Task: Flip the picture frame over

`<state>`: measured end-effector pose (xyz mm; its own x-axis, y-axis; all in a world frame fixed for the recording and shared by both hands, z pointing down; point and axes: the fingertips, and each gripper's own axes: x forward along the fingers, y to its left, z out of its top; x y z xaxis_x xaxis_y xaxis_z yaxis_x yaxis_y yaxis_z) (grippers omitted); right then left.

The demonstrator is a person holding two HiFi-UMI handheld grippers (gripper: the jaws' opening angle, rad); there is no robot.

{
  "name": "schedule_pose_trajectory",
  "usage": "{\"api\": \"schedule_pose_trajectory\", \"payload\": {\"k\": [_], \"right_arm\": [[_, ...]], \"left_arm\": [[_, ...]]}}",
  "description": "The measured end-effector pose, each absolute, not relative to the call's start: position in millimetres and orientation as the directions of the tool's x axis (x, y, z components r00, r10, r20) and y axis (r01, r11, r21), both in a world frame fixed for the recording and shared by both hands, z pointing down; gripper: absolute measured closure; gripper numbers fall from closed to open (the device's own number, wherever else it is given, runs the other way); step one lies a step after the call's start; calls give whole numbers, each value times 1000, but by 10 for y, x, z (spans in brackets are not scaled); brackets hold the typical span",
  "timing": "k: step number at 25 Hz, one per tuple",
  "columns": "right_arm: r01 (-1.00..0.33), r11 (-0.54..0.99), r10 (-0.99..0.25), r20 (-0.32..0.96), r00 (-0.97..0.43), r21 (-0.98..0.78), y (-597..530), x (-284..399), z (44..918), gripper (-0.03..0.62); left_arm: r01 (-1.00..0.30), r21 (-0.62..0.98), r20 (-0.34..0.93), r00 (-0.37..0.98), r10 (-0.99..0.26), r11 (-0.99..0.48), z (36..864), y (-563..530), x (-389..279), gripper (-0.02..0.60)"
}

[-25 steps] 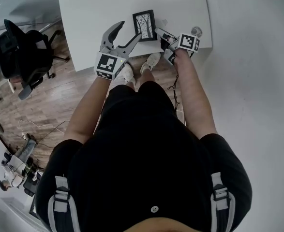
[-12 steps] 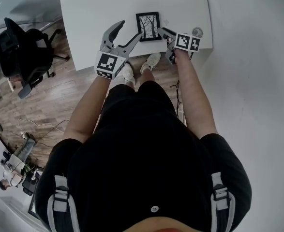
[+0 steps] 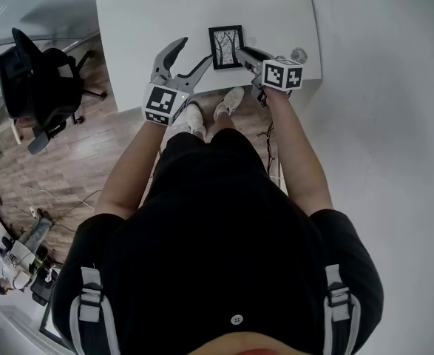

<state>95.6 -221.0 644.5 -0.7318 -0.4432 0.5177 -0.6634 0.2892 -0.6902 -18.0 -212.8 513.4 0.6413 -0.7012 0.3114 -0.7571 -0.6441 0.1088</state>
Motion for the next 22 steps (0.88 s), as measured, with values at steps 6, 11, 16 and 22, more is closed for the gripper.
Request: {"api": "schedule_pose_trajectory", "payload": {"k": [6, 11, 16, 22], "right_arm": [[-677, 445, -490, 474, -732, -586, -2174, 910, 5782, 470], [-695, 552, -556, 419, -718, -460, -2148, 919, 5172, 471], [-685, 641, -606, 320, -728, -347, -2104, 839, 4609, 484], [-690, 690, -654, 218, -724, -219, -2050, 848, 4047, 525]], "left_arm": [[-752, 116, 312, 647, -695, -648, 4865, -2066, -267, 288], [-747, 110, 326, 651, -686, -656, 4631, -1978, -283, 302], [-732, 132, 233, 678, -697, -668, 4277, -1935, -235, 371], [-733, 80, 193, 676, -711, -675, 3877, -1925, -169, 420]]}}
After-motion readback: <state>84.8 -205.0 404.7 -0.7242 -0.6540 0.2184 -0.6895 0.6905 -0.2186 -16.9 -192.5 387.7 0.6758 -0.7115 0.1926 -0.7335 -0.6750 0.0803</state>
